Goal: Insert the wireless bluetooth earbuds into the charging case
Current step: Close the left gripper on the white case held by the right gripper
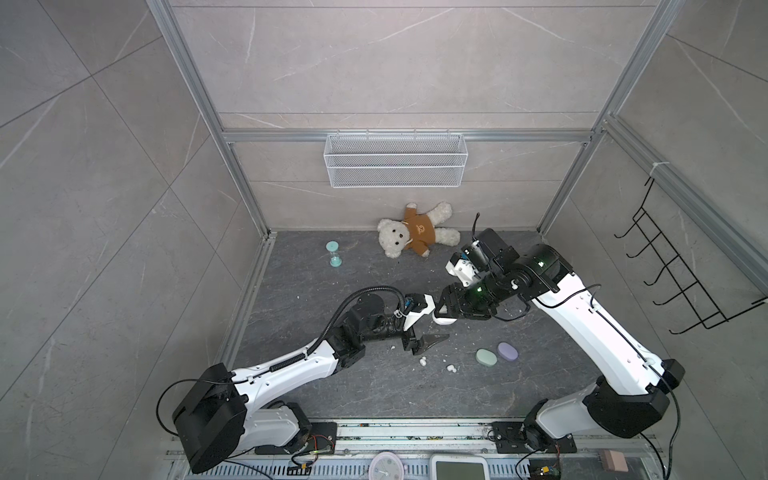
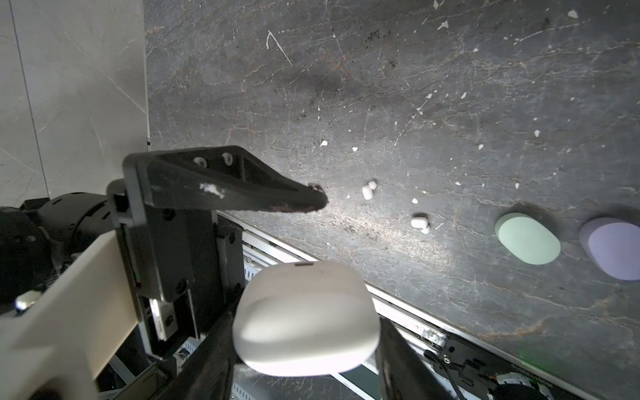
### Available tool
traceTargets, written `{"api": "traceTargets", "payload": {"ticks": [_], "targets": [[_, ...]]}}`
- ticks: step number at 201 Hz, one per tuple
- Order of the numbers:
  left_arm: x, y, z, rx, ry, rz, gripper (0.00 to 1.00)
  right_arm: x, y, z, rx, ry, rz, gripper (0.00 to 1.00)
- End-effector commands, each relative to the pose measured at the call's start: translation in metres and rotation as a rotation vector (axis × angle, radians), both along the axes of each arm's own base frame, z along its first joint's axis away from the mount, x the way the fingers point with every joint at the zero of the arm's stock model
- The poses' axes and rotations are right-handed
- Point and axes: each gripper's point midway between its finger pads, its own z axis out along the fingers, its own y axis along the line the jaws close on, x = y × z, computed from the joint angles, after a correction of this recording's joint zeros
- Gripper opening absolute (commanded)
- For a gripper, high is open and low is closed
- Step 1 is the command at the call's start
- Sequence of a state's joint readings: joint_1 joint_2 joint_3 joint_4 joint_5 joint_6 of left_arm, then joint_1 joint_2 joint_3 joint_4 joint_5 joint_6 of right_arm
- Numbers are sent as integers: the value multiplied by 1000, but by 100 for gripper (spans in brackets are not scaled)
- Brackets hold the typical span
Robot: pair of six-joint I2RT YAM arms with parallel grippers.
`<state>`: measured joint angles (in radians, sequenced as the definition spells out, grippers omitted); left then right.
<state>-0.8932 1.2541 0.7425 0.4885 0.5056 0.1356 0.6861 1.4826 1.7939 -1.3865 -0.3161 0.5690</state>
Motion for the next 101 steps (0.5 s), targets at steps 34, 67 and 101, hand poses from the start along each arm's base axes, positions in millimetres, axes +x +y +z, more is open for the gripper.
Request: {"api": "traceTargets", "payload": {"ticks": [34, 67, 101], "targets": [[-6, -10, 39, -88, -102, -57, 79, -5, 6, 8, 47, 0, 9, 58], [-7, -13, 36, -68, -93, -78, 74, -4, 9, 11, 59, -1, 15, 58], [-8, -16, 30, -45, -88, -87, 69, -4, 10, 14, 63, -5, 18, 58]]}}
